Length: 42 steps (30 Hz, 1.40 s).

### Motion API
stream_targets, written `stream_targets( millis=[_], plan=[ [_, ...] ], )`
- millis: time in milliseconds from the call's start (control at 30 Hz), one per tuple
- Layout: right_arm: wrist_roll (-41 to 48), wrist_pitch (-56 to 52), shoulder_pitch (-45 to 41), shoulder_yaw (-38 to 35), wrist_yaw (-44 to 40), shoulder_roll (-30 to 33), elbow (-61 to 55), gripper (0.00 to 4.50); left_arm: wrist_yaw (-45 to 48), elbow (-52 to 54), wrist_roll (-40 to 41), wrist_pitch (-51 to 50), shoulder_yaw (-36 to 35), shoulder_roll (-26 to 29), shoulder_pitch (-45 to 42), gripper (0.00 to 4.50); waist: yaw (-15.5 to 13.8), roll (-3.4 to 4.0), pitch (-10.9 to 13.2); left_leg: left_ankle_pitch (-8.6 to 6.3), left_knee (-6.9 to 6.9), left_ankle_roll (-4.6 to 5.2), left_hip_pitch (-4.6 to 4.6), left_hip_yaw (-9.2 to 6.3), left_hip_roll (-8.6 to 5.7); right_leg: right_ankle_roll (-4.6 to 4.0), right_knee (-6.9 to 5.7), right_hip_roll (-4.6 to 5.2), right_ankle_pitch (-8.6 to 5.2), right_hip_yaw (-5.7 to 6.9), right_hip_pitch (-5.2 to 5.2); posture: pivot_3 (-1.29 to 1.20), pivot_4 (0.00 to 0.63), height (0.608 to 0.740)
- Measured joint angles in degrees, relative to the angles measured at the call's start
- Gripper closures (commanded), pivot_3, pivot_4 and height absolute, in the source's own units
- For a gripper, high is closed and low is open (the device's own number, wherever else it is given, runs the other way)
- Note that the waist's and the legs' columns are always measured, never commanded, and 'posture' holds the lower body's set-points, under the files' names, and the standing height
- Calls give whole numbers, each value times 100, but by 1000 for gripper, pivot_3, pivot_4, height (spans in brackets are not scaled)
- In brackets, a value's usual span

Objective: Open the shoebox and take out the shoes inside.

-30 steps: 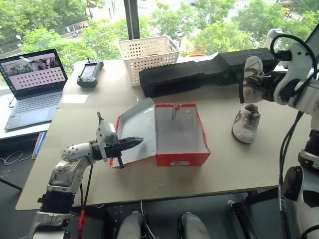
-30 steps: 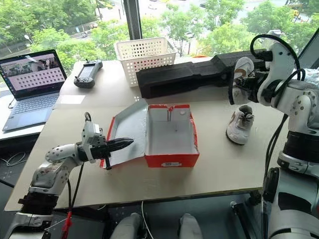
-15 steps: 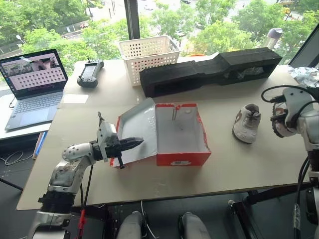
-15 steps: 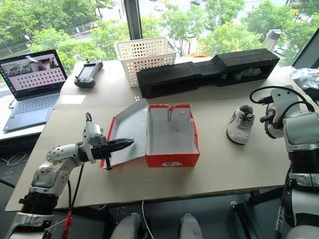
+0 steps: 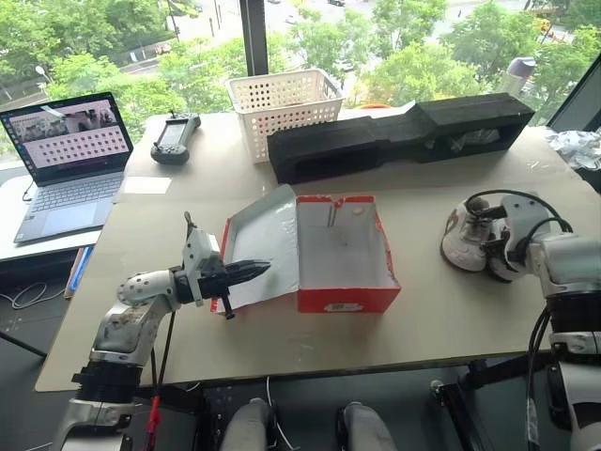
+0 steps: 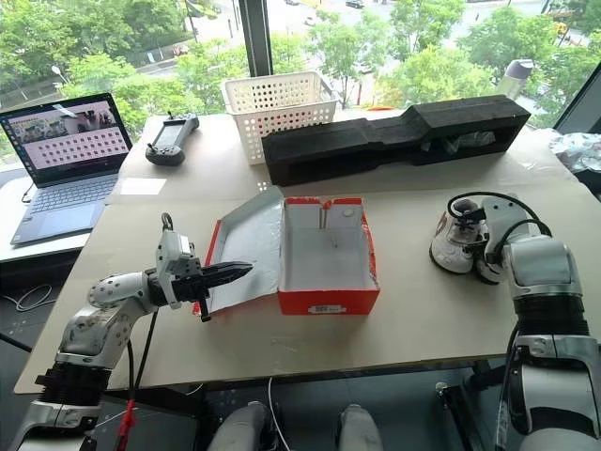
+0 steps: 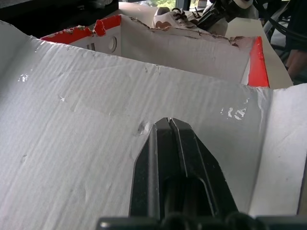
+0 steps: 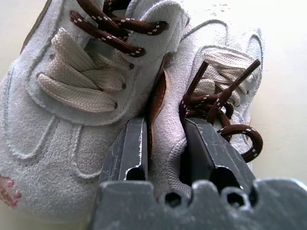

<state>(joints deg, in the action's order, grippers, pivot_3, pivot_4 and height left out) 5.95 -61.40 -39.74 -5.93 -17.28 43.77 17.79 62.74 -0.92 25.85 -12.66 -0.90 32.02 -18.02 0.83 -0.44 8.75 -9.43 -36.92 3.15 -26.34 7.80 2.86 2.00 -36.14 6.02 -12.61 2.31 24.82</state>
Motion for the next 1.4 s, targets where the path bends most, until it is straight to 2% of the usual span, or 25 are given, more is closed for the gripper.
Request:
stream_targets(
  millis=[100,200,267,400,567,767,833,933,1033,1133,1233,1300,1400],
  plan=[
    [-29,-3,-9,20,-12,15,-51,460,12,0,0,0,0,0,0,4500,3,0,0,2,0,2,0,1,0,-2,-1,1,3,-1,1,0,150,733],
    [-21,-158,-9,113,-220,265,-258,460,38,0,1,5,0,-7,-1,4500,3,7,3,2,0,4,-2,7,-2,-2,-5,5,3,-8,12,0,150,733],
    [40,-417,-35,166,-566,767,-725,460,57,-5,1,11,-5,-8,-2,4500,-2,13,6,2,5,5,-3,9,-1,-3,-4,5,3,-10,16,0,150,733],
    [225,-722,-302,134,-1025,1326,-1475,460,101,-14,1,17,-7,-17,-14,4500,8,10,4,2,4,4,-2,7,6,-7,0,-1,0,-7,13,0,150,733],
    [471,-929,-341,72,-1310,1344,-1622,460,158,-85,1,24,-10,-17,-48,4500,7,9,4,2,2,4,-2,10,0,-8,-1,6,3,-9,14,0,150,733],
    [1479,-1010,-621,-811,-1659,329,-2503,460,51,-121,8,22,-55,-104,-130,4500,11,9,4,2,2,5,-1,4,8,-6,-2,-7,7,-7,10,0,150,733],
    [1889,-1010,-378,-1091,-1715,-199,-2920,460,-410,-136,41,-36,-292,-270,-145,4500,-5,7,4,3,-1,6,-2,2,7,-4,-2,-5,8,-6,6,0,150,733],
    [2082,-996,65,-1144,-1633,-542,-3285,460,-1178,-159,35,-191,-677,-372,-183,4500,-49,7,5,10,-1,19,-3,1,-4,9,-1,6,16,-4,0,0,150,733],
    [1773,-426,738,-1153,-1079,-841,-3682,460,-2714,-215,-198,-565,-1242,-605,-324,4500,-81,4,4,10,-10,25,-2,-3,-5,20,7,9,22,1,-14,0,150,733],
    [1258,148,1366,-1054,-446,-1071,-3716,460,-3858,-106,-391,-816,-1697,-729,-318,4500,-69,3,4,13,-14,29,-2,2,-8,25,6,12,29,-2,-12,0,150,733],
    [733,881,1758,-932,3,-1152,-3704,460,-4572,133,-516,-880,-2030,-892,-145,4500,-58,3,4,13,-14,28,7,4,-7,23,6,12,30,-2,-18,0,150,733],
    [464,1622,2094,-804,224,-1449,-3657,460,-5077,138,-637,-886,-2233,-974,29,4500,-20,0,2,13,-13,26,20,4,-2,20,6,6,28,-1,-28,0,150,733],
    [304,2389,2489,-481,261,-1771,-3344,460,-5371,76,-753,-882,-2319,-1052,223,4500,8,0,2,10,-12,19,28,4,-2,19,6,5,28,0,-37,0,150,733]
  ],
)
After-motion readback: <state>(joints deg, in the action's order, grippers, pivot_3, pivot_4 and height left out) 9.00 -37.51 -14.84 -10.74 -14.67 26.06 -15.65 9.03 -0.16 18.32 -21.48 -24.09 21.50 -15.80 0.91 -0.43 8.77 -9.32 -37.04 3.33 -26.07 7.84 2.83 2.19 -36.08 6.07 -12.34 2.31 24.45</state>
